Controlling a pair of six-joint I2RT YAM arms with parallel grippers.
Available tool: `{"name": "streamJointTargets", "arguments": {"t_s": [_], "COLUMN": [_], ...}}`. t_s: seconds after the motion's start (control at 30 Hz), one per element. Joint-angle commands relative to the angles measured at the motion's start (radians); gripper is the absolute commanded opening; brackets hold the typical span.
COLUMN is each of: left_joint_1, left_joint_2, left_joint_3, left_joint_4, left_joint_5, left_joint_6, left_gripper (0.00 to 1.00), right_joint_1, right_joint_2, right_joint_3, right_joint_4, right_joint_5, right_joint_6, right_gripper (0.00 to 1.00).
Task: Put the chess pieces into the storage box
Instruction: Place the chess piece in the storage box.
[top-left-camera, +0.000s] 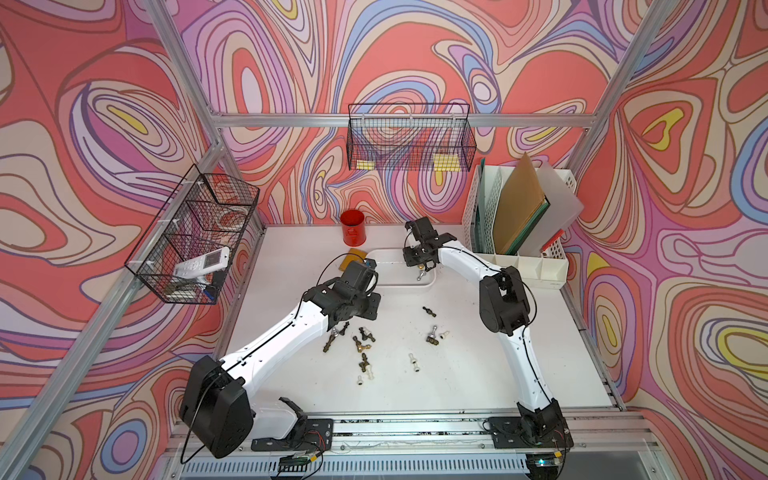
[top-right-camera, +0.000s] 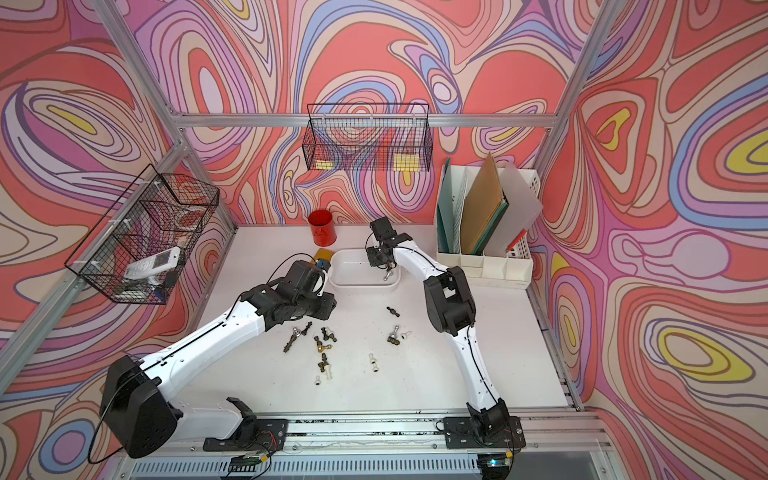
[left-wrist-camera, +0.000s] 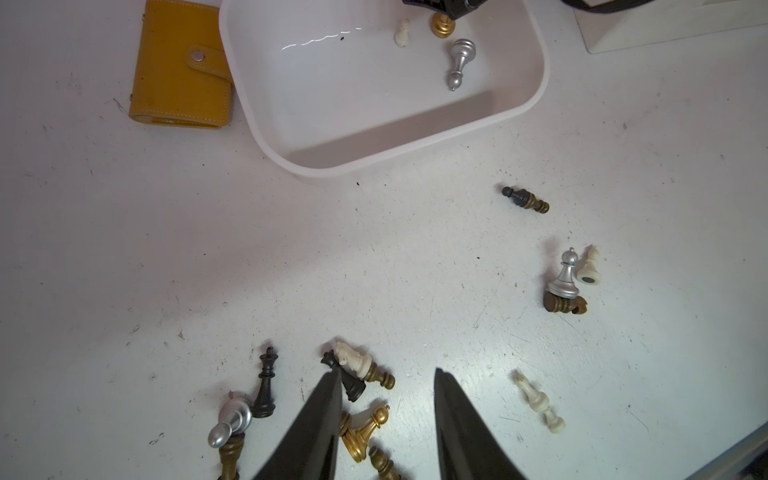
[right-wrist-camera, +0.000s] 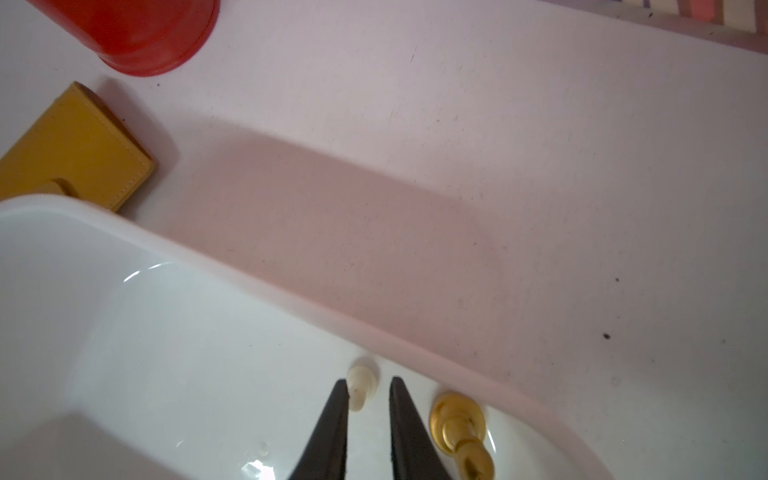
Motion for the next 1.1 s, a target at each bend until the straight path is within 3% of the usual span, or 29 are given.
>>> {"name": "streamJointTargets", "arguments": {"t_s": [0.0,0.2,0.57,0.87,1.07], "left_joint_1": [0.007,-0.012,-0.219,-0.355,-0.388], "left_joint_2": [0.025,0.075,0.167,0.277,0.352], "left_joint_3": [0.038,0.041,-0.008,-0.005,0.029], "left_joint_4": [-0.054,-0.07,0.009,0.038,0.018], "left_joint_5": [0.063,0.183,0.251,0.173,0.123], "left_joint_6": [-0.014,-0.086,-0.249,-0.32,-0.315], "left_gripper": [0.42,0.42,0.42,0.44,0.44], "right_joint_1": [-0.004,-0.003,-0.005,-0.014,-0.014], "right_joint_2": [-0.13,-0.358,-0.714,-0.79,-0.808], "right_joint_3": [-0.046,-0.265,-0.732,-0.858,-0.871], "right_joint_4": [0.01,0.111,0.224,0.238,0.228], "right_joint_5": [-0.037,-0.059,0.029,0.063,0.07], "right_joint_6": [0.007,0.023,0.07,0.086,0.082], "right_gripper": [0.21,0.22,0.23,0.23,0.23]}}
